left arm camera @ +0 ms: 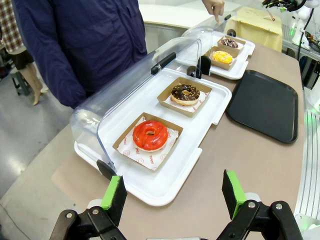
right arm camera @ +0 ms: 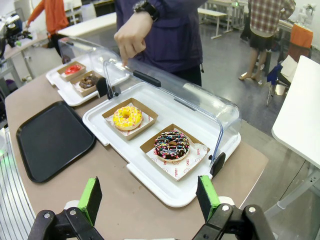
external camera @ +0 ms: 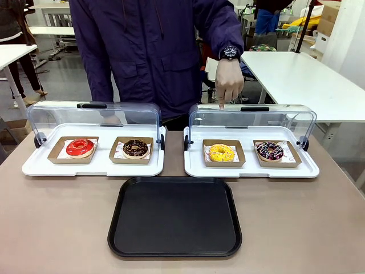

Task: Move the third donut from the left to the tray.
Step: Pick up the Paper togo box containing the Donut indicated by the person and place it on the Handle tray.

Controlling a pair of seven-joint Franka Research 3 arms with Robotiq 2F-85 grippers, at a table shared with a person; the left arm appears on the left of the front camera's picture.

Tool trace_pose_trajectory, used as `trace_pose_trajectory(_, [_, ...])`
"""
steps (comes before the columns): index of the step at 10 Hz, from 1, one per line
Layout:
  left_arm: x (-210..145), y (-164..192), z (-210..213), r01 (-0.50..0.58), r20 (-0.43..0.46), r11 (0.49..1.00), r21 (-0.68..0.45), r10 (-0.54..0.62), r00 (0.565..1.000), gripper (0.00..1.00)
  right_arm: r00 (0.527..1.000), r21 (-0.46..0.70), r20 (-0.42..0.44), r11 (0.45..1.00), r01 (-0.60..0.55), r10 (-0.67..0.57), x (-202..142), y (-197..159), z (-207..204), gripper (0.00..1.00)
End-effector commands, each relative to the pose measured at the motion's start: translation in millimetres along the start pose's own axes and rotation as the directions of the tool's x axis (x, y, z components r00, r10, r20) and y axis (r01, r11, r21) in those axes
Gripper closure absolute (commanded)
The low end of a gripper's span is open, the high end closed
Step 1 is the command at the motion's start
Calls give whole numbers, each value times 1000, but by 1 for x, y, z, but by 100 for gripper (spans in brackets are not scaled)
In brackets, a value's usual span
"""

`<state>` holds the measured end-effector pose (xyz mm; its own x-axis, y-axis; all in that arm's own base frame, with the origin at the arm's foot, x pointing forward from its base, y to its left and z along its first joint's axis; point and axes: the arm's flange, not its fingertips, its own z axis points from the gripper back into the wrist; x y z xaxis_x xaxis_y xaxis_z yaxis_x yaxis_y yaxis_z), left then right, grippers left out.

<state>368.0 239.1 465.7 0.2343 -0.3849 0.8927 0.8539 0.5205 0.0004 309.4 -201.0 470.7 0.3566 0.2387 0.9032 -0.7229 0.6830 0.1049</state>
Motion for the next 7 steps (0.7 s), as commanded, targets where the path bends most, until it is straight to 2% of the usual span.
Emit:
trace_pose_trajectory(1, [0, -1, 1, 7, -4, 1000, -8, -8, 1000, 0, 1000, 0, 0, 1000, 0, 0, 0, 0, 0, 0])
trace_pose_trajectory(3, [0, -1, 1, 7, -4, 1000, -8, -8, 1000, 0, 999, 15, -54, 1000, 0, 1, 38, -34, 15, 0])
trace_pose_trajectory(6, [0, -1, 1, 7, -4, 1000, -8, -8, 1000, 0, 977, 78, -166, 990, -121, 133, 114, -84, 17, 0])
trace_pose_trajectory(7, [0, -1, 1, 7, -4, 1000, -8, -8, 1000, 0, 965, 125, -185, 978, -166, 187, 139, -85, 8, 0])
